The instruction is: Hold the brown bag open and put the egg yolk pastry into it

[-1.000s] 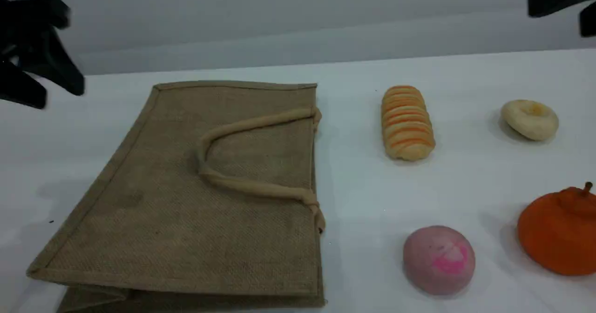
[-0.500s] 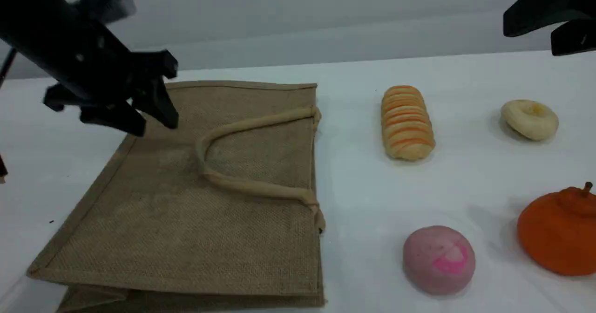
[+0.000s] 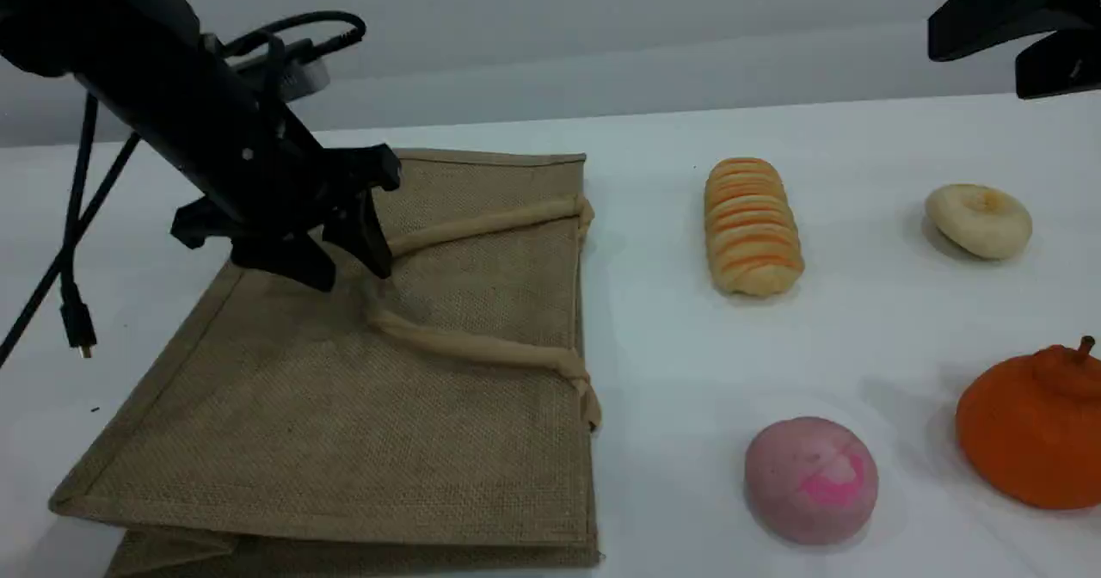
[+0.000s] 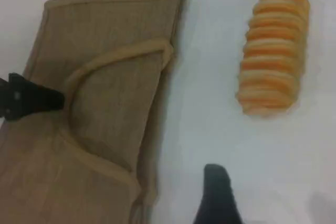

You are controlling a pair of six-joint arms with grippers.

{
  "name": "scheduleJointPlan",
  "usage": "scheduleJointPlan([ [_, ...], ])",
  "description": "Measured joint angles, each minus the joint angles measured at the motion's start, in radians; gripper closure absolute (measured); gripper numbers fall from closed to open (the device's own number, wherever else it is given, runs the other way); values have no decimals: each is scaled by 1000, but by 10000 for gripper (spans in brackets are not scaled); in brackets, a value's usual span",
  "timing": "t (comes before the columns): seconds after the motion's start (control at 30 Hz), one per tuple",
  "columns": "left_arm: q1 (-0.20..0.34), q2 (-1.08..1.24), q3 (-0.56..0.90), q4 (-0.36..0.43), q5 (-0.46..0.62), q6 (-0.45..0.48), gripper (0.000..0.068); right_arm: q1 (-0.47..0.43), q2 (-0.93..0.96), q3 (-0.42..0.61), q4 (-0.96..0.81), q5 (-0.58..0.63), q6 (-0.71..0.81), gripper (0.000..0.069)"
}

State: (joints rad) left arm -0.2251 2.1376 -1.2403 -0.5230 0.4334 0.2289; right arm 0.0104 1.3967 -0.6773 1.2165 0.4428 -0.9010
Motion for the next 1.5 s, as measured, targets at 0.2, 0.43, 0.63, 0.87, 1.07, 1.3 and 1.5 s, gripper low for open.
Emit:
scheduleJointPlan([
  [0.2,-17,48,-23,0,-17,-56,298,0,0,0,12,0,0,253],
  [0.43,-19,91,-53,0,-19,-98,298,0,0,0,12,0,-1,253],
  [0.63,-19,105,-55,0,-7,-107,298,0,0,0,12,0,-1,253],
  [0.87,-19,107,-59,-1,11,-113,406,0,0,0,16,1,-10,253],
  [1.07,-19,103,-59,-7,4,-142,595,0,0,0,16,3,-10,253],
  [1.3,-19,9,-93,5,44,-132,595,0,0,0,16,4,-11,253],
  [1.5,-19,-141,-213,59,208,-100,595,0,0,0,16,4,-29,254],
])
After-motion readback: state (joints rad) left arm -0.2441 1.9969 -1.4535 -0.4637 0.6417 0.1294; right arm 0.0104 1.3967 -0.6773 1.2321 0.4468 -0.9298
